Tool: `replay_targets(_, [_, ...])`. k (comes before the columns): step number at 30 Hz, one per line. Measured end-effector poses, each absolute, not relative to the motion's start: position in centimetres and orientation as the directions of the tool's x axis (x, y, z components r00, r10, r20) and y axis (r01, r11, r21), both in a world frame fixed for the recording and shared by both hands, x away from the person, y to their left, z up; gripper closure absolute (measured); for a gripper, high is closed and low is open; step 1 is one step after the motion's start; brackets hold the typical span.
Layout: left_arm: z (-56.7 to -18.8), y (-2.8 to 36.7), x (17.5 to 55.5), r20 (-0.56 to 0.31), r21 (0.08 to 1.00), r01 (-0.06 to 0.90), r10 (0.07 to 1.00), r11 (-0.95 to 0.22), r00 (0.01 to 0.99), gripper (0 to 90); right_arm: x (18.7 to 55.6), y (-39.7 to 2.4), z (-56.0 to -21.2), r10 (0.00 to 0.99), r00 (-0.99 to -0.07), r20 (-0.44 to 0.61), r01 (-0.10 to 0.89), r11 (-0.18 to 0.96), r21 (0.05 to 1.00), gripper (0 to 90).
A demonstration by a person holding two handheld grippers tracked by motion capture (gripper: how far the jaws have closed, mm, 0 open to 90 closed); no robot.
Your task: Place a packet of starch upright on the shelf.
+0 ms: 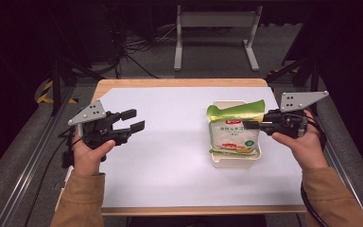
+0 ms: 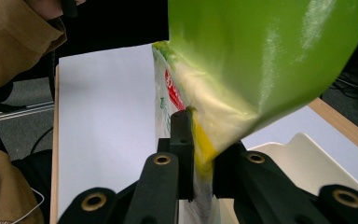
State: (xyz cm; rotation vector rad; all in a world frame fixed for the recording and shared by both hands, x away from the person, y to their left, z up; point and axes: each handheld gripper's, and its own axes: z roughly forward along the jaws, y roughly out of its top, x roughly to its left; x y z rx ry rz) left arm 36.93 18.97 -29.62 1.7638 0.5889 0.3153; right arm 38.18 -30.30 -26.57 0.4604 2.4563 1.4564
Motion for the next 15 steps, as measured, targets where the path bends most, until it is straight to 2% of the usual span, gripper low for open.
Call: replay_targets(15, [-29.8, 19.0, 37.0, -0.101, 0.955, 0.234, 0.542, -0.181, 0.834, 46.3, 38.2, -31.7, -28.0, 0.418, -0.909, -0.007, 0.182, 0.411, 0.893, 81.7])
